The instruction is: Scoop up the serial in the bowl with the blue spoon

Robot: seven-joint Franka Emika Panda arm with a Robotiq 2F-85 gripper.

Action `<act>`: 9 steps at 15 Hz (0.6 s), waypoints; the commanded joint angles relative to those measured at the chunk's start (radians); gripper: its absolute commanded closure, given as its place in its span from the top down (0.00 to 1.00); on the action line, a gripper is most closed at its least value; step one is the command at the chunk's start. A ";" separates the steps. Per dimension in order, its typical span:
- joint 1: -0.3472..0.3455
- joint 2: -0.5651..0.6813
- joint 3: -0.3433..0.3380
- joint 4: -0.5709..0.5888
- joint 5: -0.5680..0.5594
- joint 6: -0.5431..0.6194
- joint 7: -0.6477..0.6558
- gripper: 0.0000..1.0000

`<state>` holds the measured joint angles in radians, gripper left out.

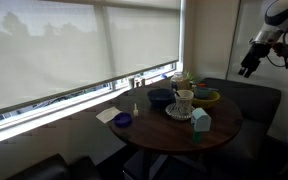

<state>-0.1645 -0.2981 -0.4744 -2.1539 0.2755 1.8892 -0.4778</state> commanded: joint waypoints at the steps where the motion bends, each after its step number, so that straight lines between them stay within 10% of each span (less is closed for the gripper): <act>1: -0.022 0.164 -0.058 0.108 0.191 -0.121 -0.043 1.00; 9: -0.179 0.495 0.005 0.274 0.396 -0.366 -0.145 1.00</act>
<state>-0.2692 0.0853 -0.5175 -1.9792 0.6480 1.5851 -0.6517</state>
